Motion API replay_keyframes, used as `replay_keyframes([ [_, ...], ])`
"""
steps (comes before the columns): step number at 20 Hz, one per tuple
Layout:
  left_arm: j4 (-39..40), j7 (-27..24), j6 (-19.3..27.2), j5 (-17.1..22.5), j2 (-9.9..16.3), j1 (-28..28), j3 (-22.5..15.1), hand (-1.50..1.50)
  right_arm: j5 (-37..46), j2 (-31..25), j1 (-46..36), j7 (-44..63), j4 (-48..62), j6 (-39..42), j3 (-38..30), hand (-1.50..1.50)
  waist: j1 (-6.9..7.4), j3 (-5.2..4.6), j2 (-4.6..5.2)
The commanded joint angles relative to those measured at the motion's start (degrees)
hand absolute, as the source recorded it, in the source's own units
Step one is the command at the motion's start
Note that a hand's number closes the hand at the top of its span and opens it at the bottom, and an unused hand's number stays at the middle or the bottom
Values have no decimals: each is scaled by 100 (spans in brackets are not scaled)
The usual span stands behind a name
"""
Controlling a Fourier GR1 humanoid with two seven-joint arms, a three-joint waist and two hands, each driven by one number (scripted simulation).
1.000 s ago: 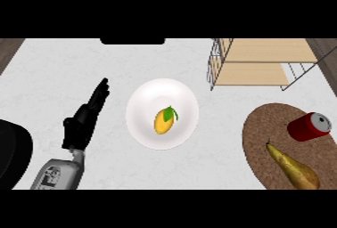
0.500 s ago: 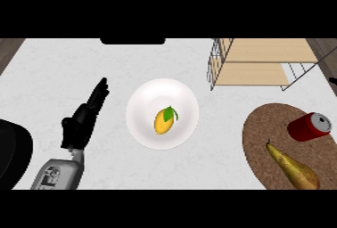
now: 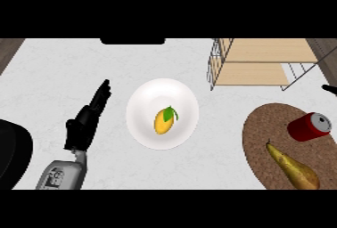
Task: Pick the can from the placemat and place it in the tiered shelf
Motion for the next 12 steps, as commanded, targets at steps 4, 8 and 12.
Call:
replay_keyframes([
  [4, 674, -215, 54, -228, -206, -460, 88, 0, 483, 190, -229, -292, 396, -156, 18, -150, -13, 0, 5],
  [8, -593, 224, -145, -141, -63, 254, -8, 0, 871, 441, -320, -282, 584, -402, 219, -150, 25, 1, -3],
  [12, -538, 147, -86, -242, -196, 349, -51, 0, 1133, 644, -414, -365, 937, -603, 269, -150, 30, 1, 0],
])
